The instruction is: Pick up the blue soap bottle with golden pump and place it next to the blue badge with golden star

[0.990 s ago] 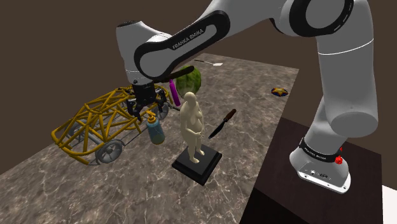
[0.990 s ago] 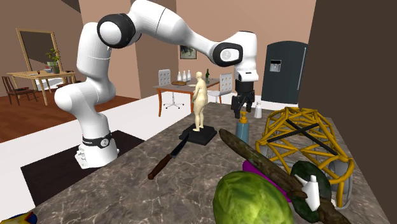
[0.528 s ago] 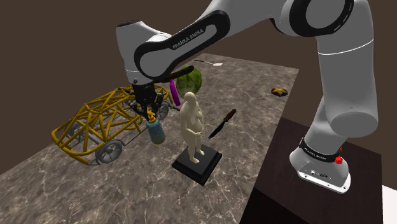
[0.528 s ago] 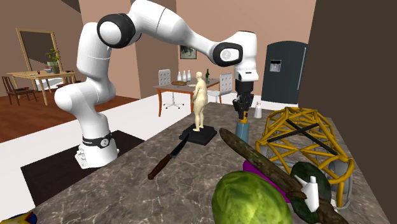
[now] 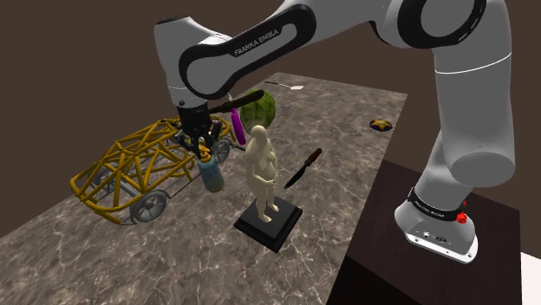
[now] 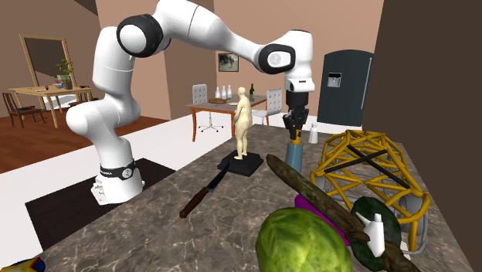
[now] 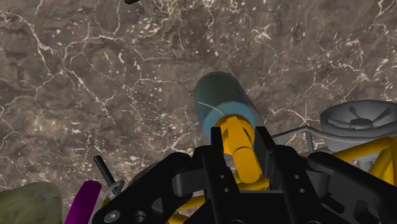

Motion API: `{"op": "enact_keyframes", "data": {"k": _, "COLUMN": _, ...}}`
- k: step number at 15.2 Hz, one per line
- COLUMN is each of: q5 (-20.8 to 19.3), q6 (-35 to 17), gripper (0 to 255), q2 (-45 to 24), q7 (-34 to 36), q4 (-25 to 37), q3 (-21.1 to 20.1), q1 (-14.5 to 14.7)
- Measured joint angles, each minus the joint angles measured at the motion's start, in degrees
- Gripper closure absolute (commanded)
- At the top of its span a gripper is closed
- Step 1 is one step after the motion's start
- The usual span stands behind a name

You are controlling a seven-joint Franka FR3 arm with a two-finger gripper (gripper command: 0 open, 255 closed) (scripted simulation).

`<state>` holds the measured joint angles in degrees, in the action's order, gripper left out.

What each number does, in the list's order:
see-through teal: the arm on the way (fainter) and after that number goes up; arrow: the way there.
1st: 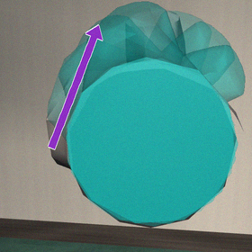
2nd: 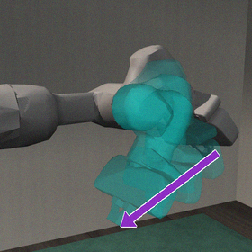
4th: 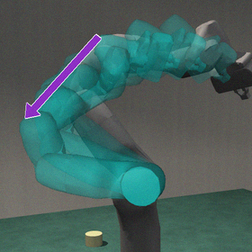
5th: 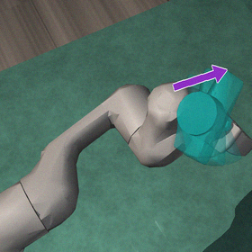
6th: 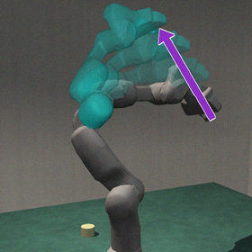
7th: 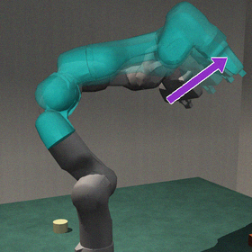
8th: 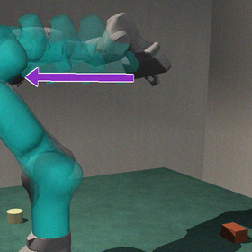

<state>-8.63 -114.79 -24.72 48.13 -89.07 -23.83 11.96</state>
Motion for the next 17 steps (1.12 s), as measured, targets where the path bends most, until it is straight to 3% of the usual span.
{"op": "enact_keyframes", "data": {"k": 14, "q5": 0.8, "q6": 9.9, "gripper": 255, "q2": 1.4, "q7": -0.4, "q4": 8.7, "q3": -0.5, "q1": 0.5}}
{"op": "enact_keyframes", "data": {"k": 17, "q5": 1.9, "q6": 10.1, "gripper": 255, "q2": 4.2, "q7": -1.6, "q4": 6.3, "q3": -0.6, "q1": -0.9}}
